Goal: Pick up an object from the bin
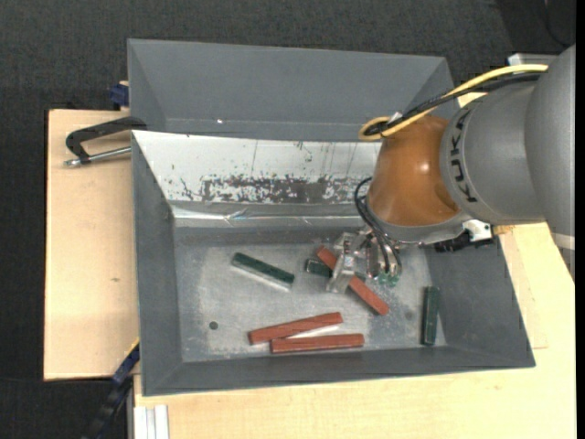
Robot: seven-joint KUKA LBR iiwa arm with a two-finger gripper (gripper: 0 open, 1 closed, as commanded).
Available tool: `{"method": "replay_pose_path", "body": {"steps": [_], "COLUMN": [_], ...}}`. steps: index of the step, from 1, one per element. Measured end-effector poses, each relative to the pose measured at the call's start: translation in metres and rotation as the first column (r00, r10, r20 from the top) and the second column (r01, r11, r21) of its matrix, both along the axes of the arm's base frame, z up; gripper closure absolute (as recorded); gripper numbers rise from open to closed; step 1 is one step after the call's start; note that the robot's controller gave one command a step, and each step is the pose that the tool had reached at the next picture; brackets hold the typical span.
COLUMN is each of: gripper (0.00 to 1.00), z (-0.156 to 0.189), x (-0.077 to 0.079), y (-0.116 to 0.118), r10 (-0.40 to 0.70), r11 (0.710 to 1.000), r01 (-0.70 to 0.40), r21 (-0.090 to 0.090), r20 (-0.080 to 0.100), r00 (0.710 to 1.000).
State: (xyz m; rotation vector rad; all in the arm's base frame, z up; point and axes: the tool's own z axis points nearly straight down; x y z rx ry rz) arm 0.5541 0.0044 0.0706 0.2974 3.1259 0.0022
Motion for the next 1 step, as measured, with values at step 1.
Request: {"method": "replay_pose_path", "body": {"steps": [1], "gripper": [1.0], "z": [0.1903], "x": [0.0032], "y": [-0.0014], "r10": [0.065], "r11": [0.998], "r01": [-0.065], "r21": [-0.001], "r20": [0.013], "r00": [0.998]}}
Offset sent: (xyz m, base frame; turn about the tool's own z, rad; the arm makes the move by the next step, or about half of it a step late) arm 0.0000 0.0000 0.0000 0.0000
